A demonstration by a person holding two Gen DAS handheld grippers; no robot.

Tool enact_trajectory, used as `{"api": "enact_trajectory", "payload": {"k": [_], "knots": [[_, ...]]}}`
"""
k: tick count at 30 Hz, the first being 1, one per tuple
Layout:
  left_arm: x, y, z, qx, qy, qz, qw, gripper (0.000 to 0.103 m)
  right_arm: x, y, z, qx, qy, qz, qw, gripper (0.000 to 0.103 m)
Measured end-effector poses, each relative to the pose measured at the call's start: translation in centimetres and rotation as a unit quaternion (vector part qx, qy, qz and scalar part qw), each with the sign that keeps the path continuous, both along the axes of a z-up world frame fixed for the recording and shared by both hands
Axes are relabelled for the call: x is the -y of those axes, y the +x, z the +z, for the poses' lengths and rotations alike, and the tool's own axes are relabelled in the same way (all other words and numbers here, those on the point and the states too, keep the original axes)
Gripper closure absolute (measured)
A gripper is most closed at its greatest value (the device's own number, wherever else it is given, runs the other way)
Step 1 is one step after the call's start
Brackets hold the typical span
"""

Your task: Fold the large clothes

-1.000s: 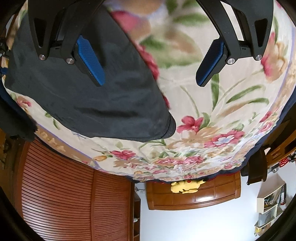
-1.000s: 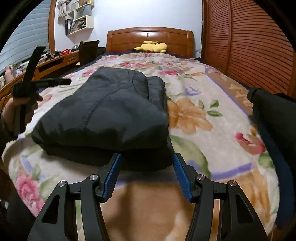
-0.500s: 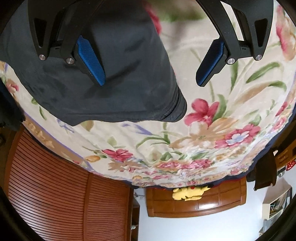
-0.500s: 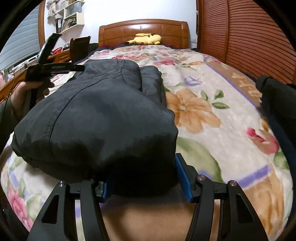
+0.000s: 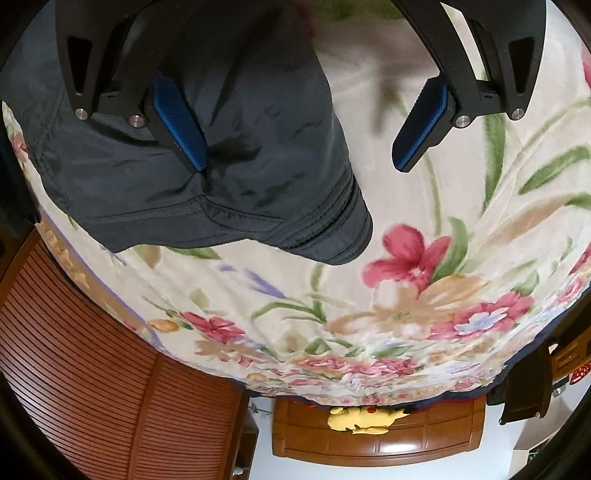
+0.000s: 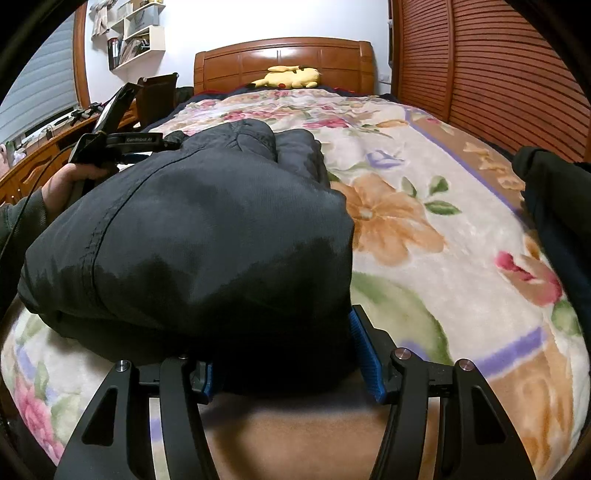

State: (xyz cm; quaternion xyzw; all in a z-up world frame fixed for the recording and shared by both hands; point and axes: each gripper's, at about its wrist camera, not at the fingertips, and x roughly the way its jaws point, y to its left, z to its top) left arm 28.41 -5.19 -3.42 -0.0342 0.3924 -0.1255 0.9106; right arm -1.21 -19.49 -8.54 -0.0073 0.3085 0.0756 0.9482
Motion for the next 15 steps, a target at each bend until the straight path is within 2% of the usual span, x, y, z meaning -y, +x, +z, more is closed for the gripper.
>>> {"api": "enact_trajectory", "payload": {"k": [3, 4, 7, 9, 11, 14, 15], "knots": [[0.1, 0.1, -0.1, 0.0, 0.003, -0.01, 0.9999, 0.004, 0.0, 0.0, 0.0, 0.0, 0.001, 0.0, 1.0, 0.042], [0.1, 0.1, -0.2, -0.005, -0.004, -0.016, 0.9998, 0.009, 0.0, 0.0, 0.0, -0.001, 0.001, -0.001, 1.0, 0.042], [-0.2, 0.2, -0.1, -0.024, -0.042, -0.036, 0.9982, 0.031, -0.1, 0.2, 0.1, -0.005, 0.003, 0.001, 1.0, 0.042], [0.2, -0.3, 0.3, -0.016, -0.036, -0.045, 0.9982, 0.044, 0.1, 0.4, 0.1, -0.009, 0.009, 0.005, 1.0, 0.042], [0.8, -0.8, 0.7, -0.01, -0.018, -0.054, 0.9983, 0.066, 0.3, 0.6, 0.1, -0.011, 0.016, 0.009, 1.0, 0.044], [1.5, -1.6, 1.8, -0.001, 0.013, -0.042, 0.9991, 0.081, 0.4, 0.7, 0.0, -0.012, 0.024, 0.021, 0.999, 0.056], [1.6, -2.1, 2.4, 0.005, 0.025, -0.038, 0.9989, 0.082, 0.4, 0.7, 0.0, -0.011, 0.025, 0.026, 0.999, 0.066]]}}
